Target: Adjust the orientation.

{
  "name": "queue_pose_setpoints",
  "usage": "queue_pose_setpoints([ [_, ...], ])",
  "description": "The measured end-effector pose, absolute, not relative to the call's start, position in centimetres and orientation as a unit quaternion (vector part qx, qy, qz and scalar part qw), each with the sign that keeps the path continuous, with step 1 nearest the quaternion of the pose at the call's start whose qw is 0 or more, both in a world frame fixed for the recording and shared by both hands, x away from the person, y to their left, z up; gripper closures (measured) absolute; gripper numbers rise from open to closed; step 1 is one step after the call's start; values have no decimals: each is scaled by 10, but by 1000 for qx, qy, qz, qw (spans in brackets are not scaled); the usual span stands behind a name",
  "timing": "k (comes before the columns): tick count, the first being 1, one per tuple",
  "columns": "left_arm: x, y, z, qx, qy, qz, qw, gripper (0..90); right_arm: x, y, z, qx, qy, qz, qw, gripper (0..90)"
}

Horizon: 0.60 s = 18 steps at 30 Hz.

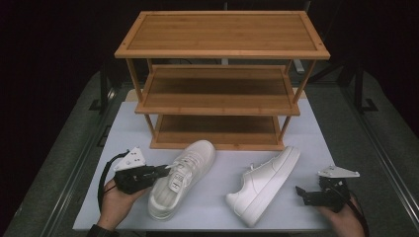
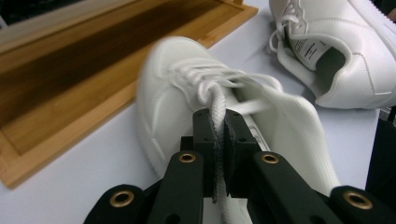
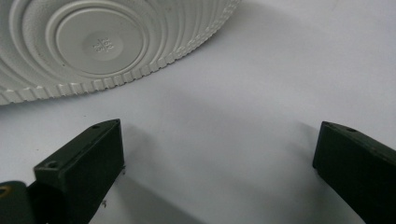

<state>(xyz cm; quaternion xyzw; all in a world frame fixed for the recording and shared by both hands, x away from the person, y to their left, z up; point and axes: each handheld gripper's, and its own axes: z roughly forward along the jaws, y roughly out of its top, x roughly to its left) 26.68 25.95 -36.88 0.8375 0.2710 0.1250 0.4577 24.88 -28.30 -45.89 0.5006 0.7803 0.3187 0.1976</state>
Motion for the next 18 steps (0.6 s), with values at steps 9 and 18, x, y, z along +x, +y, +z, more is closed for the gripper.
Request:
queue_pose_setpoints([
  [9,275,266,-370,824,270,100,488,862,249,-283,-459,501,780,319,197,14],
  [18,281,296,-380,806,310,97,494,860,249,-283,-459,501,780,319,198,14],
])
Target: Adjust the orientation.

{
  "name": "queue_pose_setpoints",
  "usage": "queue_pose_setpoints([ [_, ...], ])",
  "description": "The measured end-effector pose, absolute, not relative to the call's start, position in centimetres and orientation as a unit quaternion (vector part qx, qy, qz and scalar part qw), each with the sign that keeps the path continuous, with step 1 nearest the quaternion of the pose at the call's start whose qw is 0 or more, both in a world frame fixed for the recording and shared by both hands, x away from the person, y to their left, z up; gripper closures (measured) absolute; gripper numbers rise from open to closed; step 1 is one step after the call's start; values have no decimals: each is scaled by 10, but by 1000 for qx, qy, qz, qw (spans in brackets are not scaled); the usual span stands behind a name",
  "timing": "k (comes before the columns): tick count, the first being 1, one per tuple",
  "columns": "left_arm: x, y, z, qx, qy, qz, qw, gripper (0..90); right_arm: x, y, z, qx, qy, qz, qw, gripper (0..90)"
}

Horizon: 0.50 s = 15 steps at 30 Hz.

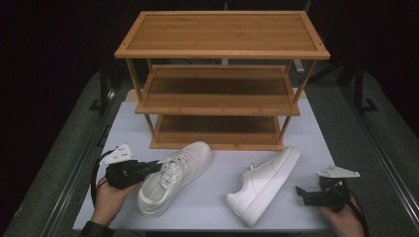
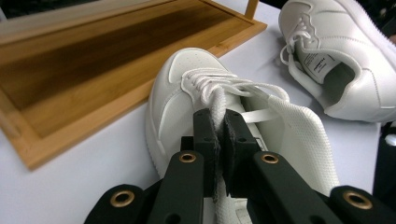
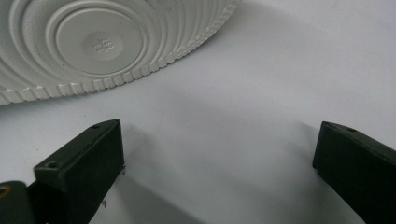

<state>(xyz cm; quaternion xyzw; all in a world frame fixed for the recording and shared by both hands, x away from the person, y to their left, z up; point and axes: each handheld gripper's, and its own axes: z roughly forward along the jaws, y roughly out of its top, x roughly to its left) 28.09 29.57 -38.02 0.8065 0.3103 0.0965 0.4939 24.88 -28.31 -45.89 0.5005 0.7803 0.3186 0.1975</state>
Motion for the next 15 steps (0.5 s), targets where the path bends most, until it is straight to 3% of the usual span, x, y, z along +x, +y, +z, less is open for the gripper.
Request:
queue_pose_setpoints([
  [10,277,305,-387,809,313,98,488,828,249,-283,-459,501,780,318,197,14],
  [13,277,305,-386,811,310,95,487,771,249,-283,-459,501,780,318,197,14],
  [15,277,306,-386,810,310,92,490,653,249,-283,-459,501,780,318,197,14],
])
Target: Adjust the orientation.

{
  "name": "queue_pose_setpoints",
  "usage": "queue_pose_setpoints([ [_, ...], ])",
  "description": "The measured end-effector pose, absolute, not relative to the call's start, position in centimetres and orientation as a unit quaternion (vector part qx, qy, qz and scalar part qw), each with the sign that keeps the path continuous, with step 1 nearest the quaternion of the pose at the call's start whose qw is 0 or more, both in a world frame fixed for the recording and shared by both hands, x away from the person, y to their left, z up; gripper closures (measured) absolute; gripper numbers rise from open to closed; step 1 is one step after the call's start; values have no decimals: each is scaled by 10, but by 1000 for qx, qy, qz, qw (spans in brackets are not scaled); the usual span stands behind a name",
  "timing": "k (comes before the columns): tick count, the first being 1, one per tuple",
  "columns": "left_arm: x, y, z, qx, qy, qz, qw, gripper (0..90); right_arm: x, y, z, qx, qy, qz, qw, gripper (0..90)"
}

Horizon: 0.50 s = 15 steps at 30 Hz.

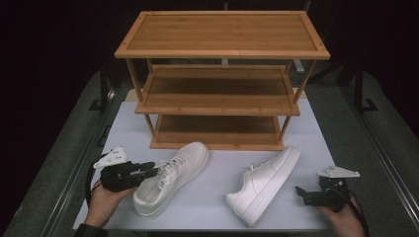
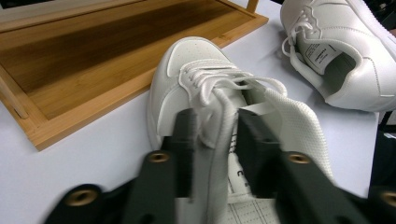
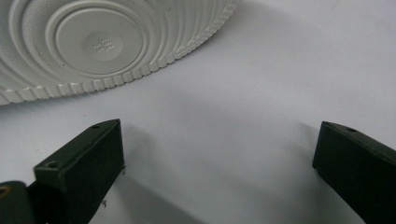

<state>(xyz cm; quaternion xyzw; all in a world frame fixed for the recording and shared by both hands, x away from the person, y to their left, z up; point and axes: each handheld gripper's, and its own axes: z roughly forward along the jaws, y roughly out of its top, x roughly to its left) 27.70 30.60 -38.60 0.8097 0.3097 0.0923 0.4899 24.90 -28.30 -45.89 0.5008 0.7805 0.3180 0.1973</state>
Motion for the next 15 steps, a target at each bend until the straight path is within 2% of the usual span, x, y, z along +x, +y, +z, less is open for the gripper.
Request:
queue_pose_setpoints([
  [1,277,307,-386,809,311,95,490,653,249,-283,-459,501,780,318,197,14],
  [2,277,309,-385,808,312,98,490,578,249,-283,-459,501,780,318,197,14],
  [4,276,314,-383,802,315,99,499,555,249,-283,-459,502,780,318,197,14],
  [7,273,326,-379,794,321,106,505,426,249,-283,-459,502,780,317,196,14],
  [8,270,334,-377,793,325,116,502,357,249,-283,-459,502,780,317,195,14],
  [11,267,345,-378,793,335,126,493,285,249,-283,-459,502,780,318,196,14],
  [12,266,351,-379,794,342,132,486,285,249,-283,-459,502,780,318,196,14],
  [14,264,365,-382,790,363,143,472,181,249,-283,-459,502,780,318,196,14],
  [15,264,365,-382,790,363,143,472,171,249,-283,-459,502,780,318,196,14],
])
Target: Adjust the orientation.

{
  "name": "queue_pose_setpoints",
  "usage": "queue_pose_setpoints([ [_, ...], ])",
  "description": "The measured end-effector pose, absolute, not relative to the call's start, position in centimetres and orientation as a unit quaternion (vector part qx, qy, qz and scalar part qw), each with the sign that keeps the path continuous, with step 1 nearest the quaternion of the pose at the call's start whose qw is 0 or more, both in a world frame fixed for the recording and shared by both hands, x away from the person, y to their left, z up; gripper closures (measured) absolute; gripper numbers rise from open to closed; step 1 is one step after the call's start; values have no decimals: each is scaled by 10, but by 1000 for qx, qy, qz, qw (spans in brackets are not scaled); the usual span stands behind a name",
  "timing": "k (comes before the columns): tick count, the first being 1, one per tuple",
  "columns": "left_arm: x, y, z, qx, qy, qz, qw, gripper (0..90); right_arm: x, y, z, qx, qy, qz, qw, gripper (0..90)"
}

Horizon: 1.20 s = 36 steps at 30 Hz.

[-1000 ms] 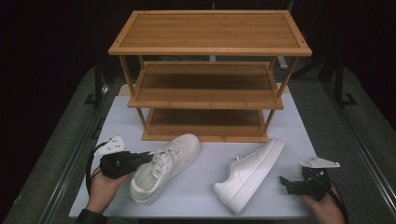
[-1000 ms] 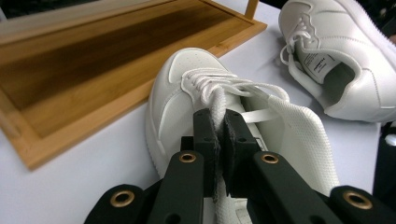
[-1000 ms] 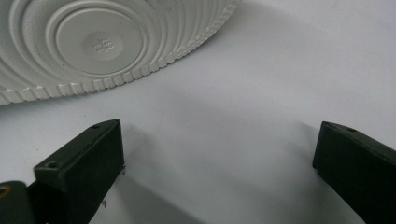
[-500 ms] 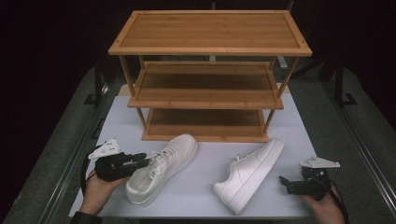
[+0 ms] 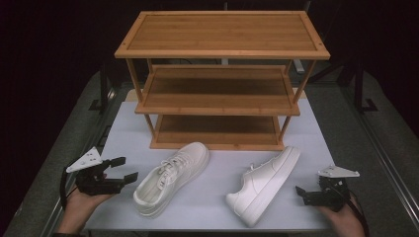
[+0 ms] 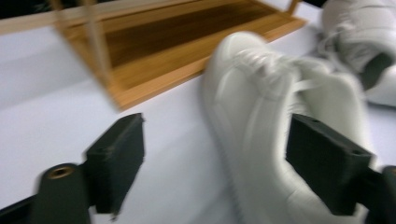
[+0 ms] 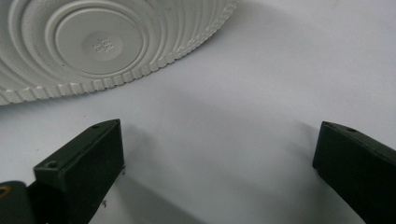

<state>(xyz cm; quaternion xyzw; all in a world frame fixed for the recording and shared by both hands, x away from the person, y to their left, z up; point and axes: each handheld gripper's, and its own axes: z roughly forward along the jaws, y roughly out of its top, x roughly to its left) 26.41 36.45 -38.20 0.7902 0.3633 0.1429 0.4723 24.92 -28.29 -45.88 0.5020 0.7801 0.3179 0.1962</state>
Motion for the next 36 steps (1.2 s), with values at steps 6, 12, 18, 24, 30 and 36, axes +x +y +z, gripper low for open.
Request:
queue_pose_setpoints([
  [6,263,387,-396,791,411,172,419,9,249,-283,-459,501,781,317,197,14],
  [12,265,392,-418,811,425,175,362,0,249,-283,-458,502,781,315,195,14],
  [18,271,388,-442,823,430,158,336,0,250,-283,-458,502,782,313,194,13],
  [24,268,385,-450,830,417,175,325,0,250,-282,-458,503,781,314,195,13],
  [30,267,385,-450,830,416,179,326,0,251,-283,-458,504,781,314,193,14],
  [36,267,385,-450,829,416,179,327,0,246,-287,-442,501,783,322,180,111],
])
